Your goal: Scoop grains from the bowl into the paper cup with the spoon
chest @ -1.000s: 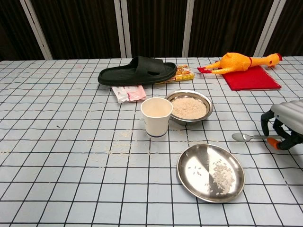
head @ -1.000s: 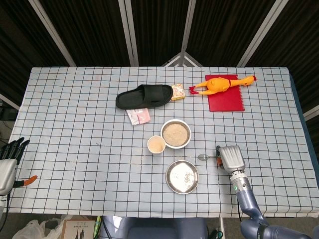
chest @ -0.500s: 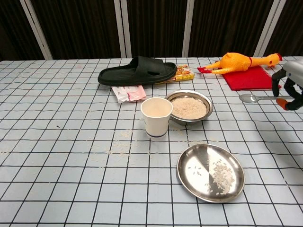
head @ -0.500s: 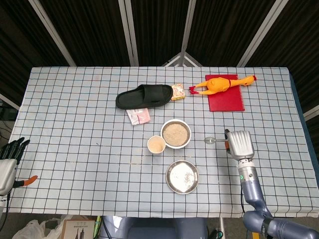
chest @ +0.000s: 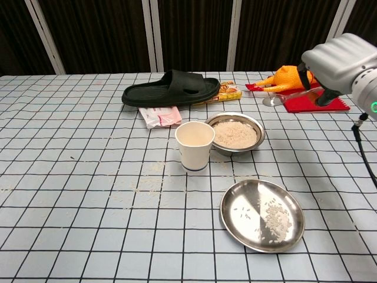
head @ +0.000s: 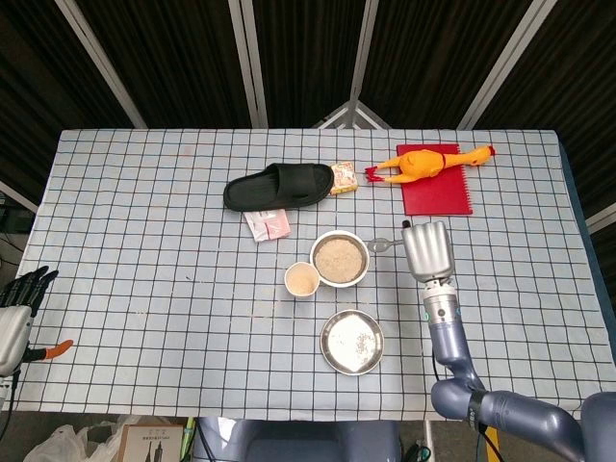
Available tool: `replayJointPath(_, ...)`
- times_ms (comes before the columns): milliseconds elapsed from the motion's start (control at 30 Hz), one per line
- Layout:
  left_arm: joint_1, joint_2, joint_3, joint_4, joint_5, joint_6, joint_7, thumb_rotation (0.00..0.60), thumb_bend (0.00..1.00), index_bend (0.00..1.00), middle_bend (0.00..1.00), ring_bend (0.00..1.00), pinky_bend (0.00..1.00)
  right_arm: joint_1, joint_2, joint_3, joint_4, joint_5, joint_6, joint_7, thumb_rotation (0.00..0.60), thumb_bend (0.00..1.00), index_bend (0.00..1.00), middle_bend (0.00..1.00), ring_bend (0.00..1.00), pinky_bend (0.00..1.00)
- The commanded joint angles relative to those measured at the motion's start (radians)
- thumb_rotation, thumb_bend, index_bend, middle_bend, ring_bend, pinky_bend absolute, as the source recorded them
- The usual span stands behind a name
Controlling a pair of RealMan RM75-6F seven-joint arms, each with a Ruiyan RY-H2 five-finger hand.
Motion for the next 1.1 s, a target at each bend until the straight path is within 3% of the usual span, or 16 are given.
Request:
replayJointPath(33, -0.003, 0.005, 0.0, -0.003, 0.0, -0.006, -0.009, 0.6, 0.0, 0.0, 0.0, 0.0, 0.0, 0.047, -0.071, -0.025, 0.085, -0.022, 0.004, -0.056, 0.6, 0.55, 0.65, 0.83, 0.97, 1.0)
replayJointPath(500, -0.015, 0.018, 0.006, -0.014, 0.007, -0.027, -0.034, 0.6, 0.0, 0.0, 0.0, 0.0, 0.0, 0.109, -0.238, -0.098, 0.357, -0.147, 0.052, -0.139, 0.6, 0.56, 0.65, 0.83, 0.97, 1.0)
replayJointPath(1100, -0.016, 0.023, 0.01, -0.016, 0.017, -0.024, -0.049, 0.6, 0.0, 0.0, 0.0, 0.0, 0.0, 0.094, -0.331, -0.173, 0.558, -0.276, 0.062, -0.136, 0.6, 0.56, 0.66, 0.83, 0.97, 1.0)
